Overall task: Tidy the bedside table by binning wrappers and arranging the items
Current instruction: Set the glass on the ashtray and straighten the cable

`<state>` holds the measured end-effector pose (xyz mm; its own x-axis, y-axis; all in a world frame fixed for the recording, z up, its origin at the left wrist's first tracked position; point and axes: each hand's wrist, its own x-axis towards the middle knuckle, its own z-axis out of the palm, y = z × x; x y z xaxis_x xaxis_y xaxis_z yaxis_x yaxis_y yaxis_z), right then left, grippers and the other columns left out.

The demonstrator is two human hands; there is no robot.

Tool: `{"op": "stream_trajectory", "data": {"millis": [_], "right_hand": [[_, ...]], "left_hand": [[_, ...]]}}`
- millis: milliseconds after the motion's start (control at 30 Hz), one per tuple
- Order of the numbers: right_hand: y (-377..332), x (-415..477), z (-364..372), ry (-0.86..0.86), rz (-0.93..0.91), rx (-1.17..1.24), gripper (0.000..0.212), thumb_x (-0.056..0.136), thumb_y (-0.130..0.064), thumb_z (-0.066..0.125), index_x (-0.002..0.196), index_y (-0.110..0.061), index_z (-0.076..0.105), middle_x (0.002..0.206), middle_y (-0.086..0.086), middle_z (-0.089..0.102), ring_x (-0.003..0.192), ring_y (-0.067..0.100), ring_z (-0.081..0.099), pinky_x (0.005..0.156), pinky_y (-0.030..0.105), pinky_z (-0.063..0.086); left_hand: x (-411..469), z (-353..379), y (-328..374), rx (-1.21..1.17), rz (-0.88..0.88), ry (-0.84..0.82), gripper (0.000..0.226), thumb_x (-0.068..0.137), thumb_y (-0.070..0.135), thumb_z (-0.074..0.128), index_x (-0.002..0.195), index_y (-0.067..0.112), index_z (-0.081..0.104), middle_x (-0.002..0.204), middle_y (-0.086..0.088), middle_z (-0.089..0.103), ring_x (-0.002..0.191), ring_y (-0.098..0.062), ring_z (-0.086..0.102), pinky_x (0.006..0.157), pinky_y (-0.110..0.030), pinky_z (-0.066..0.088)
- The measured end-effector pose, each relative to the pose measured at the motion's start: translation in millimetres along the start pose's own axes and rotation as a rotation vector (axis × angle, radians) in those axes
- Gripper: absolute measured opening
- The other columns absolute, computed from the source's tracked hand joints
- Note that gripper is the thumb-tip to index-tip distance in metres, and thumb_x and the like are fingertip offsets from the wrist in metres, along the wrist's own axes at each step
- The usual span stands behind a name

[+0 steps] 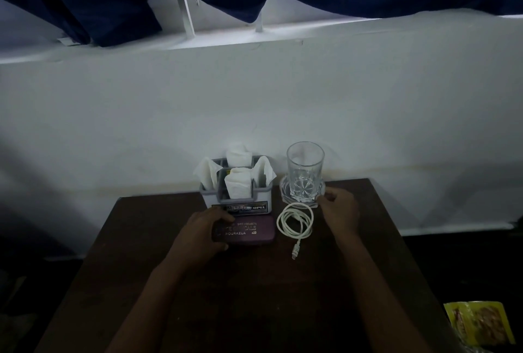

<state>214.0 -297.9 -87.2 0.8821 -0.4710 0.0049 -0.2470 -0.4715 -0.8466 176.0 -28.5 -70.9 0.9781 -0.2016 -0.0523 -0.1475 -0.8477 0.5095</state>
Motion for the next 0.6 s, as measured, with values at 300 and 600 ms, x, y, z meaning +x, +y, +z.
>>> {"op": "stream_trajectory", "data": {"millis": [300,600], "right_hand": [[2,1,5,-0.066,0.033,-0.035,0.023,0.085,-0.027,0.062,0.104,-0.019,0.071,0.111,0.004,0.069,0.112,0.027,0.057,0.101,0.044,0.032],[12,-2,4,-0.156,0.089,0.132,0.033,0.088,-0.009,0.046,0.113,-0.014,0.067,0.122,0.005,0.065,0.122,0.027,0.051,0.109,0.048,0.03]], "left_hand": [[3,2,-7,-0.006,-0.011,-0.003,0.057,0.061,0.012,0.082,0.113,0.027,0.062,0.123,0.006,0.057,0.115,-0.017,0.049,0.096,-0.027,0.039],[-3,9,-5,0.002,-0.037,-0.003,0.065,0.064,0.023,0.078,0.123,0.032,0.055,0.129,0.003,0.054,0.122,-0.021,0.047,0.101,-0.044,0.042]]}}
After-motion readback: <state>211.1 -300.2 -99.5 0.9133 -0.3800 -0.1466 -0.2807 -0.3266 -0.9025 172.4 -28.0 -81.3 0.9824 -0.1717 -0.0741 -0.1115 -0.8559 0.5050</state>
